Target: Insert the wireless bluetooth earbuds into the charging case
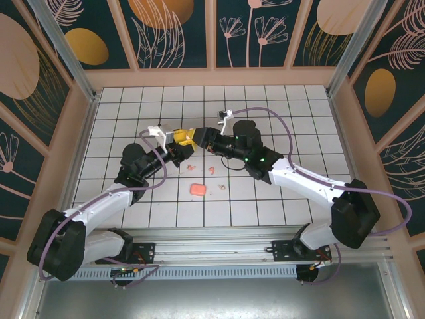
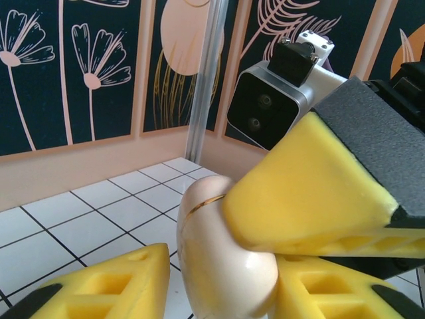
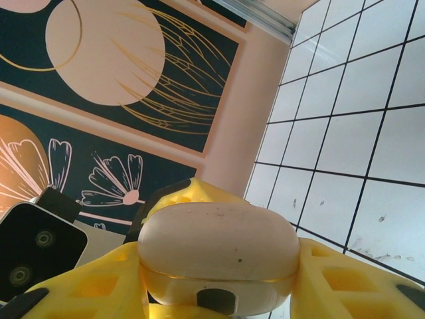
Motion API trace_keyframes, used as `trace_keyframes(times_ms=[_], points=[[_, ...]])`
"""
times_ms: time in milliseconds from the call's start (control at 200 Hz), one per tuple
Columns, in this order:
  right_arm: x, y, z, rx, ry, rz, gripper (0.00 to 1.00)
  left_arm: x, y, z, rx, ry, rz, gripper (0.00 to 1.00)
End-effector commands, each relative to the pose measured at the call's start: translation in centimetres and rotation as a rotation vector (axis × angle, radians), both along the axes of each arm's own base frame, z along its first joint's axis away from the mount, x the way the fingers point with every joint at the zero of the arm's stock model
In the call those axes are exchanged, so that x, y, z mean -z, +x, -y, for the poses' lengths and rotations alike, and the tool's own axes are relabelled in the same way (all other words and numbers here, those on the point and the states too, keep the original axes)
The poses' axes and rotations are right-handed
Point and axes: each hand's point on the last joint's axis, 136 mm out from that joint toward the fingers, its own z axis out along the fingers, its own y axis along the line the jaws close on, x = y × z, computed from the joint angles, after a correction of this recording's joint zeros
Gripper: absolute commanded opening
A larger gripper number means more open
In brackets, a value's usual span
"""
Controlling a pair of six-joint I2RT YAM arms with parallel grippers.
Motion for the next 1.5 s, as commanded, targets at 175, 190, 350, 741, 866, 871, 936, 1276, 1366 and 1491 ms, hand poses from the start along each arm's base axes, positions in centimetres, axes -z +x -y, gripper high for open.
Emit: trace_keyframes(times_ms=[175,190,350,741,866,871,936,1276,1366,1491], points=[[-0.6,-1.5,-0.6,-0.038,0.025,0.012,0.47,-1.6,-0.3,0.5,0.03,0.007,0.036,0.27],[-0.6,-1.5,-0.6,-0.036,0.023,0.014,0.47,-1.5,-0.4,0.5,0.035,0.012,0.032,0.26],[-0.9,-1.4,0.6,0.009,-0.008,0.046,0.52,-1.1,-0.4,1.2,0.075,0.048,-0.005,0.22],[-3.9,-0.7,6.8,0.164,-0.081,0.261,0.77,-0.8,-0.4,2.1,0.14,0.031,-0.052,0.17],[-4.8,-0.7,8.0,0.136,-0.113,0.35,0.77,-1.7,-1.0,2.4,0.179,-0.003,-0.042,0.17],[-4.8,-0.8,8.1,0.134,-0.115,0.356,0.77,-1.7,-1.0,2.4,0.18,-0.004,-0.039,0.16],[-5.5,-1.3,8.5,0.097,-0.156,0.472,0.77,-2.1,-1.5,2.6,0.21,-0.014,-0.024,0.17],[-7.4,-5.4,9.7,-0.261,-0.351,1.042,0.67,-4.2,-4.8,3.5,0.412,-0.047,0.046,0.2],[-7.2,-6.7,9.5,-0.346,-0.371,1.155,0.66,-4.6,-5.7,3.5,0.459,-0.052,0.066,0.2],[-6.9,-6.9,9.0,-0.428,-0.385,1.175,0.65,-5.0,-6.6,3.5,0.503,-0.048,0.087,0.21]])
